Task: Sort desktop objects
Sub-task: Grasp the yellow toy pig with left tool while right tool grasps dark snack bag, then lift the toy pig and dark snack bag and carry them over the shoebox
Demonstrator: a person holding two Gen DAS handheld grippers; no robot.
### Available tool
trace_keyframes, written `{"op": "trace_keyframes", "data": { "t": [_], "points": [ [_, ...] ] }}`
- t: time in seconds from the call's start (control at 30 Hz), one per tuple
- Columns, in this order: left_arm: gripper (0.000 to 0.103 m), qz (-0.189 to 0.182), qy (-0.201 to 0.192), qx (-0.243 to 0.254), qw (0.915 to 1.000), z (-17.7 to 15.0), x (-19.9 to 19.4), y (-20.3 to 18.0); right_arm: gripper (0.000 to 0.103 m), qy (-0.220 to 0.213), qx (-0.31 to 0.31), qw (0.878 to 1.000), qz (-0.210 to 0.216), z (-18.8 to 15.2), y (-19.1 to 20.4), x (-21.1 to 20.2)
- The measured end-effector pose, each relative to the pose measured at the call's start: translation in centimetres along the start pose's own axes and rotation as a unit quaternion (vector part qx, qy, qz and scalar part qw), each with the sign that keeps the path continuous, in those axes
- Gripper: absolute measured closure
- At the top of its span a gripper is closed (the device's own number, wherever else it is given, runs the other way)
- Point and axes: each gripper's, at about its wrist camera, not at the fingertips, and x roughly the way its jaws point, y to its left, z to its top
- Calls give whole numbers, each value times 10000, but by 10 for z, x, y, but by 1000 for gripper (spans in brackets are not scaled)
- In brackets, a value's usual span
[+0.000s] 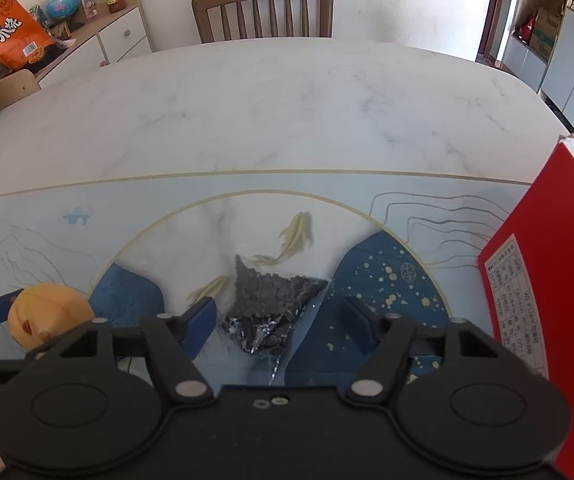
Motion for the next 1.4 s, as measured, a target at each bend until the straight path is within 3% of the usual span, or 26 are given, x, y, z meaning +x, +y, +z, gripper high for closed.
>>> {"op": "trace_keyframes", "data": {
  "t": [0.13, 0.37, 0.47, 0.87, 1.4],
  "points": [
    [24, -50, 7, 22, 10000, 1, -1, -3, 43, 9, -37, 10000, -24, -1, 0, -2],
    [27, -43, 28, 26, 10000, 1, -1, -4, 64, 28, -110, 9999, -49, -1, 0, -5],
    [28, -43, 31, 23, 10000, 1, -1, -4, 68, 23, -95, 9999, -62, -1, -1, -7],
    [30, -97, -30, 63, 9999, 2, -10, -11, 69, -183, -124, 9997, -68, -2, -5, -32],
    [30, -444, -112, 177, 9988, 14, -50, -37, 69, -313, -96, 9994, 62, -17, -11, -81]
  ]
}}
